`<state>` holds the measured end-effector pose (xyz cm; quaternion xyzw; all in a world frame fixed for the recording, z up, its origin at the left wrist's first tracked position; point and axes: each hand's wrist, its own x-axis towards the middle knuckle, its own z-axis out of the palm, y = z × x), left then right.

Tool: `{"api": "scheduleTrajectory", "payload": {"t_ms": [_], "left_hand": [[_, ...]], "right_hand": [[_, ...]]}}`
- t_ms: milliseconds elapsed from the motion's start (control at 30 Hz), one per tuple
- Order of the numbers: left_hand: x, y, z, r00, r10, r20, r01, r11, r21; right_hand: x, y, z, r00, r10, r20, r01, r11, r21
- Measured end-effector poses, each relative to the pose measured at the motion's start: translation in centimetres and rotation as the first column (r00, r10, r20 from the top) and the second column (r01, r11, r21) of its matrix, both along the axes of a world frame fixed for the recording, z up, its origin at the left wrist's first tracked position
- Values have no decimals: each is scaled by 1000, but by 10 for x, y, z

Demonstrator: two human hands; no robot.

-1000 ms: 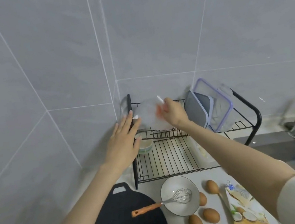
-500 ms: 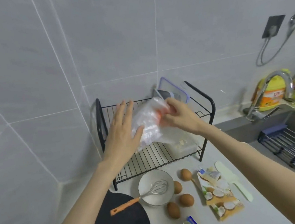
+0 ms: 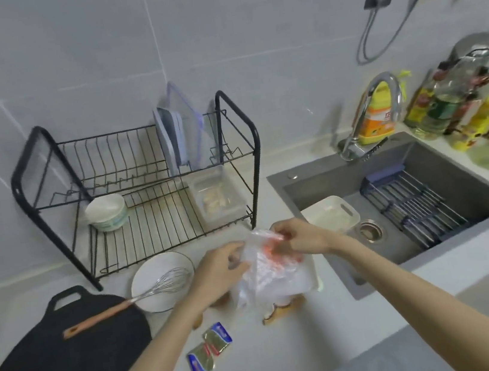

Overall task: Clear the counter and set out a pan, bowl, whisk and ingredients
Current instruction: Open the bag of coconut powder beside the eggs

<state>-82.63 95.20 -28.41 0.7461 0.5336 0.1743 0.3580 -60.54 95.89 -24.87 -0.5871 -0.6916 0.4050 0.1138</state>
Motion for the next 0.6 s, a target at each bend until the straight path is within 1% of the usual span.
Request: {"api": "scheduleTrajectory", "payload": {"t_ms": [67, 200, 300, 367, 433, 500, 600], "left_hand": [[25, -5, -21, 1000, 9, 6, -8, 997, -74], [71, -18, -49, 998, 40, 50, -27, 973, -231], [92, -24, -64, 999, 29, 40, -17, 960, -280], [98, -27, -69, 999, 45, 24, -36, 959, -282], [103, -29, -70, 997, 79, 15, -72, 959, -276], [104, -31, -69, 992, 124, 31, -110, 954, -277], [97, -33, -64, 973, 215, 81, -184, 940, -286]], "right_hand": [[21, -4, -18, 997, 11, 82, -7, 999, -47], [55, -5, -49, 976, 47, 213, -5, 981, -195], [72, -6, -64, 934, 163, 317, -72, 957, -280], [79, -9, -76, 893, 195, 406, -104, 966, -236], [83, -11, -85, 863, 165, 477, -113, 984, -136], [85, -10, -91, 861, 184, 475, -165, 983, -81], [82, -9, -87, 910, 156, 384, -173, 985, 10]]}}
